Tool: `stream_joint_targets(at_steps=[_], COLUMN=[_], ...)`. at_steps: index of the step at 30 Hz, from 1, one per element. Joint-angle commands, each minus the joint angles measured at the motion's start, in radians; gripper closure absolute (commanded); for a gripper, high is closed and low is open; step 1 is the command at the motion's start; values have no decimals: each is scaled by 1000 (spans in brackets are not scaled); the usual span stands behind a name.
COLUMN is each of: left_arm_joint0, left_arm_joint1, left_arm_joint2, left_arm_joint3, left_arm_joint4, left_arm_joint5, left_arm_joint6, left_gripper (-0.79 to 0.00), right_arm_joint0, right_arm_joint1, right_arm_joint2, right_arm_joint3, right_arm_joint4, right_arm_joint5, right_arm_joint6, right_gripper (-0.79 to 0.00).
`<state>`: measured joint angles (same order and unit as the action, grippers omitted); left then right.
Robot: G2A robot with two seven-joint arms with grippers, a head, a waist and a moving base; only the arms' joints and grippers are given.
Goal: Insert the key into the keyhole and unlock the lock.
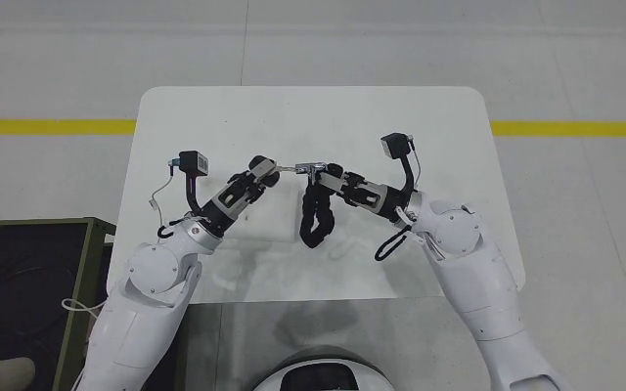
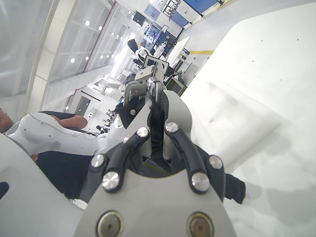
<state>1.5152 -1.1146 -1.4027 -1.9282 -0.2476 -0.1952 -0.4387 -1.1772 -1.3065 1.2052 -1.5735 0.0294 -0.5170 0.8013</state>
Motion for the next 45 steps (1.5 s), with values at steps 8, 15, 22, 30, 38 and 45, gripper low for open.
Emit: stream_joint_targets(at_steps=[8,15,22,30,38,45], left_arm_joint0=[6,9,13,20,12,22], left_arm_joint1=[-7,-11,-14,-18,-20,-23], left_arm_joint2=[1,-2,-6,-6,-71,-57], left_arm_joint3=[-5,-7,-10,-9,35,63], left_arm_joint4=[19,26,74,98,16,-58], left_arm_joint5=[-20,-27,-55,-67,-85,-29], left_arm_joint6=[8,-5,2,10,17,-17], left_gripper=[0,0,0,0,0,0], right_arm_joint0=[-12,-14,-18,-15,-3,-11], right_arm_joint1=[5,7,10,13,24,25], right_arm_joint2=[-4,-12,-19,-30,22,24], right_arm_joint3=[-19,-29,-53,-62,-28,-33], right_arm_joint4=[-19,-77,-185,-207,11,107], right_arm_joint5=[-9,-17,-10,-4,21,46], right_arm_joint6=[-27,-71,-120,-139,-52,-19], right_gripper=[0,0,0,0,0,0])
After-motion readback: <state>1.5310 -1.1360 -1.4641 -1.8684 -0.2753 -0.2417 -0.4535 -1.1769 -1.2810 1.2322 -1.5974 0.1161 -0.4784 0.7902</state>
